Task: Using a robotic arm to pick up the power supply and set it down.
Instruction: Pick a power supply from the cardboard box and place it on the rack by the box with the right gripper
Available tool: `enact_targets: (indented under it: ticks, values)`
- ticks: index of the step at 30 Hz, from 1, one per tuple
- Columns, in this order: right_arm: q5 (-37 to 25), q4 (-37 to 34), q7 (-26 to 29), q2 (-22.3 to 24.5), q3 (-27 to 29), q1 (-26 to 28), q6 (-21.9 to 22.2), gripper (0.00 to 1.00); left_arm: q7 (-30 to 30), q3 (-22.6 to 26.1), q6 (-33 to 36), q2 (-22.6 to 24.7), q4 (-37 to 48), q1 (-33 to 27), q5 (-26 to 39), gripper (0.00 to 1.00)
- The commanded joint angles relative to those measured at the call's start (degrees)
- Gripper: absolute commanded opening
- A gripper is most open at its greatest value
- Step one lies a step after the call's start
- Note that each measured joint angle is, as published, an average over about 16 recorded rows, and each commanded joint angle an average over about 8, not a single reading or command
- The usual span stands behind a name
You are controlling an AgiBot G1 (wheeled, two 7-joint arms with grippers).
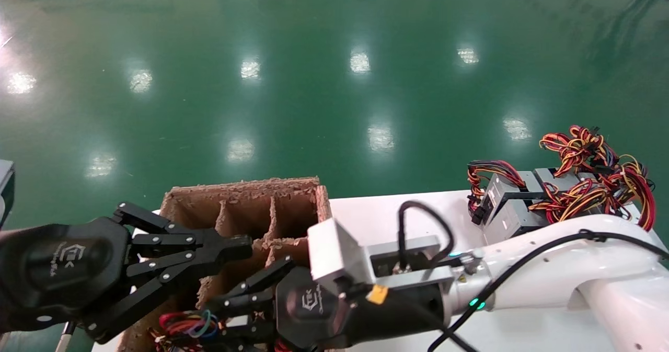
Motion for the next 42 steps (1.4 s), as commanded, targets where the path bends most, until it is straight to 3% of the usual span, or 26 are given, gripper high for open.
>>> enact_targets:
  ticks: [1, 13, 26, 35, 42]
  values:
    - [2.1, 1.5, 0.7, 0.7, 0.0, -0.2, 0.0, 0.0, 0.0, 0.0, 0.0, 0.0, 0.0, 0.0, 0.0, 0.0]
    - [11.7, 10.1, 4.5, 5.3, -0.4, 1.2, 0.5, 0.0, 0.0, 0.0, 0.0, 0.0, 0.0, 0.0, 0.0, 0.0]
    - [24.2, 16.9, 14.5, 11.1, 3.8, 2.7, 2.9, 0.0, 0.0, 0.0, 0.0, 0.0, 0.0, 0.0, 0.0, 0.0]
    - [26.9, 19.8, 17.8, 17.8, 6.3, 2.0, 6.3, 0.0, 0.0, 0.0, 0.0, 0.0, 0.0, 0.0, 0.0, 0.0]
    - [28.0, 21.8, 18.4, 25.3, 8.9, -1.6, 10.6, 0.0, 0.0, 0.0, 0.0, 0.0, 0.0, 0.0, 0.0, 0.0]
